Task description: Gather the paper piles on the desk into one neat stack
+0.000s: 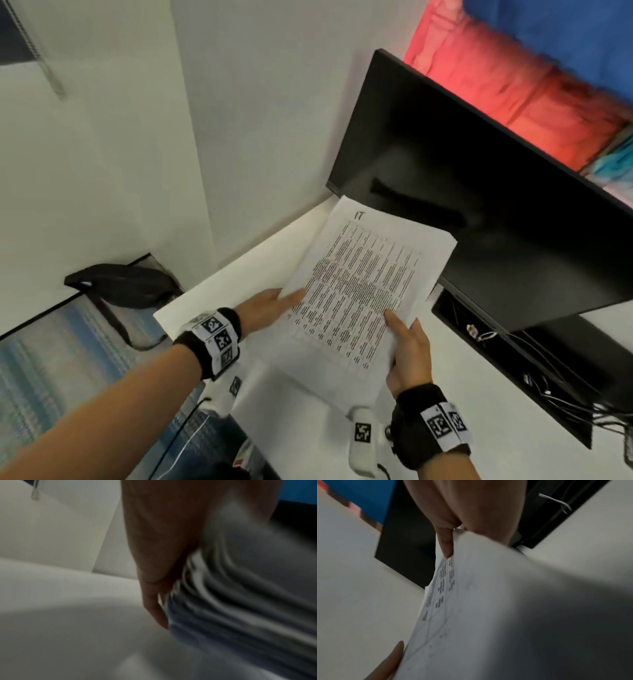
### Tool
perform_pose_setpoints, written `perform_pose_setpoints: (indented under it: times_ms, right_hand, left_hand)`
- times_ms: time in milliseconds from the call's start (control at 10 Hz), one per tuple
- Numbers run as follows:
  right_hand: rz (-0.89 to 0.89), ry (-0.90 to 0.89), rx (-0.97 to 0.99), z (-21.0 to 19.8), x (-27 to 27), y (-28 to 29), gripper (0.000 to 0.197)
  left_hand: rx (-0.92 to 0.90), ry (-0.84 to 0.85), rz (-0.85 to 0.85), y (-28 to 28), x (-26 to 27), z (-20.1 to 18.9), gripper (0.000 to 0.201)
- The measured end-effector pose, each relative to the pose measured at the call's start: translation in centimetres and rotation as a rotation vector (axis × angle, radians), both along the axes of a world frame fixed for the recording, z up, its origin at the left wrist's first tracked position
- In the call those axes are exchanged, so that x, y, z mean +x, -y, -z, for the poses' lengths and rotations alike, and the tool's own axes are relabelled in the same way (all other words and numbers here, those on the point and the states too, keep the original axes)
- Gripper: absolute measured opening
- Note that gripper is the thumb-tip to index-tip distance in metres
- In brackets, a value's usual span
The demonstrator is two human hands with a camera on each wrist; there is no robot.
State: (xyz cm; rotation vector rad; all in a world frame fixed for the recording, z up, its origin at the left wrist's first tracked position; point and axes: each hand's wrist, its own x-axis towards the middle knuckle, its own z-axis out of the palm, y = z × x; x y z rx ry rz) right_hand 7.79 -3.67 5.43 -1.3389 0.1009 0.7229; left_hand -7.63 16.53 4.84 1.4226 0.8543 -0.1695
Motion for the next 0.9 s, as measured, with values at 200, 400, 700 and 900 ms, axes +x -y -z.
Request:
perform_pose_setpoints:
  times_ms: [200,400,700,900]
  right_hand:
    - [-0.149,-0.035,-0.166,3.0,-0.5,-0.9,0.04]
    - [-0.281,-0.04,-0.423,4.7,-0.2,1.4,0.04]
    - [-0.295,-0.001,-0.625,4.8,1.1,7.1,0.02]
    - [-0.294,0.093,-0.626,2.7,1.7,9.3,0.018]
  left_hand:
    - [0.337,0.001,-0.023,-2.4,-0.6,3.2,0.017]
    - [0.706,-0.299,0.023,-8.1,-1.7,5.2,0.037]
    - [1.018,-0.566,0.073,-8.7,-0.9,4.3,0.03]
    - [1.36,-0.431,0.205,-4.7,2.4,2.5,0.035]
